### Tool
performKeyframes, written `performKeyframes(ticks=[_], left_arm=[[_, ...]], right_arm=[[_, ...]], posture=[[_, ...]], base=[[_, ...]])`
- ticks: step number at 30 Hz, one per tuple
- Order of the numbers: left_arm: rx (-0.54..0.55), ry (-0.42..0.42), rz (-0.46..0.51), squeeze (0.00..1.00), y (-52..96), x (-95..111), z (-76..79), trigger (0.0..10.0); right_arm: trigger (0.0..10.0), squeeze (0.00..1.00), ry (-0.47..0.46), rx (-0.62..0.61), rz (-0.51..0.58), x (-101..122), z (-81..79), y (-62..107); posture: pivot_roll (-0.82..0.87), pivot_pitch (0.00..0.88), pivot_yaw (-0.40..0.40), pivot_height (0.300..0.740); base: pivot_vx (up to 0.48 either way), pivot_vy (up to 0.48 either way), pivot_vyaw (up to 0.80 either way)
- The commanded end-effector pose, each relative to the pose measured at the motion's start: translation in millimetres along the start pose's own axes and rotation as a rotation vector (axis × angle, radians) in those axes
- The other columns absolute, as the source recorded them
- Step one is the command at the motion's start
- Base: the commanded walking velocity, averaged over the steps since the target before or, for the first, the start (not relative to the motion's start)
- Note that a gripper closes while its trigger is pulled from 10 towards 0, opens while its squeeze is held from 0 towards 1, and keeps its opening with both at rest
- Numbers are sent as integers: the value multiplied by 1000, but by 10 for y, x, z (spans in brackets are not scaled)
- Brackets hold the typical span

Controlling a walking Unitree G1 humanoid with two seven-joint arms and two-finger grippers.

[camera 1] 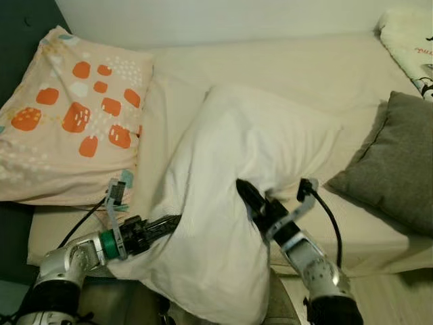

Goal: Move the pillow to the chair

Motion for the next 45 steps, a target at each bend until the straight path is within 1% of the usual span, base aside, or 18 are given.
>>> performKeyframes(ticks=[1, 3, 5, 6, 9, 12, 16, 19, 22, 23, 26, 30, 32, 34, 36, 37, 40, 45], left_arm=[[119, -60, 11, 1000, 58, -83, -181, 10000], [269, -120, 128, 1000, 189, 78, -354, 10000], [358, -108, 259, 1000, 404, 248, -429, 10000], [372, -92, 311, 1000, 522, 309, -422, 10000], [377, -82, 354, 1000, 663, 363, -383, 10000], [425, -84, 436, 1000, 931, 498, -452, 10000], [474, -100, 494, 1000, 1034, 613, -532, 10000], [564, -83, 574, 1000, 1095, 802, -699, 10000], [599, -45, 521, 1000, 852, 794, -805, 10000], [599, -45, 521, 1000, 852, 794, -805, 10000], [605, -61, 404, 1000, 541, 613, -822, 10000], [588, -33, 367, 1000, 332, 500, -809, 10000], [506, 14, 312, 1000, -35, 318, -708, 10000], [506, 14, 312, 1000, -35, 318, -708, 10000], [428, 50, 273, 1000, -266, 209, -597, 10000], [428, 50, 273, 1000, -266, 209, -597, 10000], [271, 92, 126, 1000, -565, -78, -378, 10000], [206, 114, 34, 1000, -604, -254, -308, 10000]], right_arm=[[10000, 0, 7, 46, -27, -87, -155, -111], [10000, 0, 32, 31, -48, -135, -123, -103], [10000, 0, 53, 8, -69, -185, -59, -51], [10000, 0, 66, -9, -81, -213, -11, -13], [10000, 0, 81, -37, -93, -239, 67, 40], [10000, 0, 71, -121, -100, -264, 249, 149], [10000, 0, 79, -144, -103, -262, 309, 180], [10000, 0, 83, -172, -63, -145, 380, 209], [10000, 0, 99, -197, -40, -49, 442, 279], [10000, 0, 99, -197, -40, -49, 442, 279], [10000, 0, 117, -195, -49, -68, 443, 353], [10000, 0, 112, -196, -45, -74, 441, 403], [10000, 0, 100, -198, -50, -119, 433, 459], [10000, 0, 100, -198, -50, -119, 433, 459], [10000, 0, 92, -186, -62, -166, 399, 475], [10000, 0, 92, -186, -62, -166, 399, 475], [10000, 0, 87, -167, -80, -226, 340, 457], [10000, 0, 88, -160, -74, -207, 302, 389]], posture=[[18, 110, 107, 610], [17, 111, 106, 610], [15, 111, 107, 610], [15, 114, 108, 610], [15, 114, 107, 610], [13, 113, 103, 610], [8, 114, 99, 610], [-5, 116, 98, 610], [-31, 119, 108, 610], [-31, 119, 108, 610], [-56, 118, 127, 610], [-67, 117, 133, 610], [-78, 117, 137, 610], [-78, 117, 137, 610], [-84, 119, 141, 610], [-84, 119, 141, 610], [-82, 120, 146, 610], [-74, 125, 152, 610]], base=[[0, 0, 0], [0, 0, 0], [0, 0, 0], [0, 0, 0], [0, 0, 0], [0, 0, 0], [0, 0, 0], [0, 0, 0], [0, 0, 0], [0, 0, 0], [0, 0, 0], [0, 0, 0], [0, 0, 0], [0, 0, 0], [0, 0, 0], [0, 0, 0], [0, 0, 0], [0, 0, 0]])
Point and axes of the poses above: a point about 5 cm out from each wrist's last joint towards the gripper, its own y axis pointing back from the gripper into the wrist, its own x axis along the axis of the wrist's last joint, z = x × y, the point moved 6 cm from there along -y, pointing out of the wrist towards the gripper, and after that the axes turned 14 degrees about y, right-handed, at the moved point
